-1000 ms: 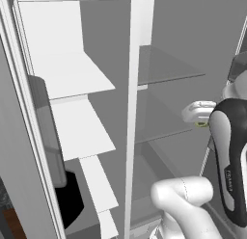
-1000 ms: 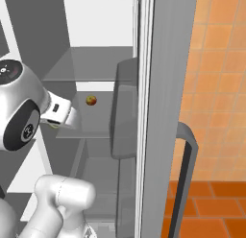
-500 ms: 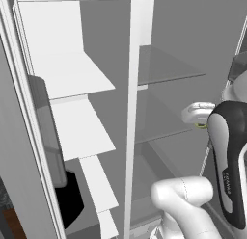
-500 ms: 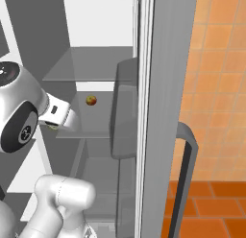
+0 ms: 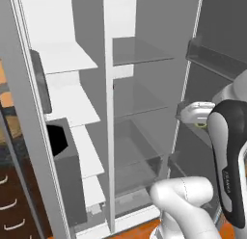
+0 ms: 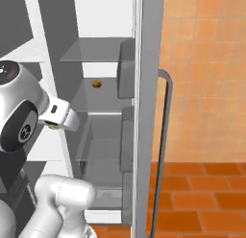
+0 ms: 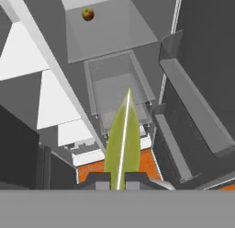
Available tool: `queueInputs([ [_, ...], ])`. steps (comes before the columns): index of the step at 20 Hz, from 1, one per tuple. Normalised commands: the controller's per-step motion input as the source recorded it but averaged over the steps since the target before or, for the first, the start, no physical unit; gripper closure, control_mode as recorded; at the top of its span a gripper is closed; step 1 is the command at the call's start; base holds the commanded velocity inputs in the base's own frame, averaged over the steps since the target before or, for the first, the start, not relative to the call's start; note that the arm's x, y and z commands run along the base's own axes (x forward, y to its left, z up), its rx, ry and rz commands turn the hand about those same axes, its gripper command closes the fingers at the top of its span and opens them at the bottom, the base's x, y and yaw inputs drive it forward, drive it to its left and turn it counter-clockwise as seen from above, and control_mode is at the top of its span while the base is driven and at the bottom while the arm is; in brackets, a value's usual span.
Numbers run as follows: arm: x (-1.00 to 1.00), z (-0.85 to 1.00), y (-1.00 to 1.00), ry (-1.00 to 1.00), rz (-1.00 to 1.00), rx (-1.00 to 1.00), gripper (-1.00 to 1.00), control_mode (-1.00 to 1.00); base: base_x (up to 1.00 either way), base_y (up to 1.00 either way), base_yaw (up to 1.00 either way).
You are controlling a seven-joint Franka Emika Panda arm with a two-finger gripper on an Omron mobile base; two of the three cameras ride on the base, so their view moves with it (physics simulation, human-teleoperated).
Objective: Grab a lemon wedge from the fridge and one ice cube from the ice bowl, and put them in the glass of lemonade.
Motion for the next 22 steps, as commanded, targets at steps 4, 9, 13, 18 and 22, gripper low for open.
queueInputs([
  [4, 0.00, 0.00, 0.00, 0.00, 0.00, 0.00, 1.00, 1.00, -0.70, 0.00, 0.62],
  [9, 0.00, 0.00, 0.00, 0.00, 0.00, 0.00, 1.00, 1.00, 0.00, 0.00, 1.00],
  [13, 0.00, 0.00, 0.00, 0.00, 0.00, 0.00, 1.00, 1.00, 0.00, 0.01, 1.00],
  [18, 0.00, 0.00, 0.00, 0.00, 0.00, 0.00, 1.00, 1.00, -0.16, 0.22, 0.95],
  [22, 0.00, 0.00, 0.00, 0.00, 0.00, 0.00, 1.00, 1.00, -0.30, 0.52, 0.85],
])
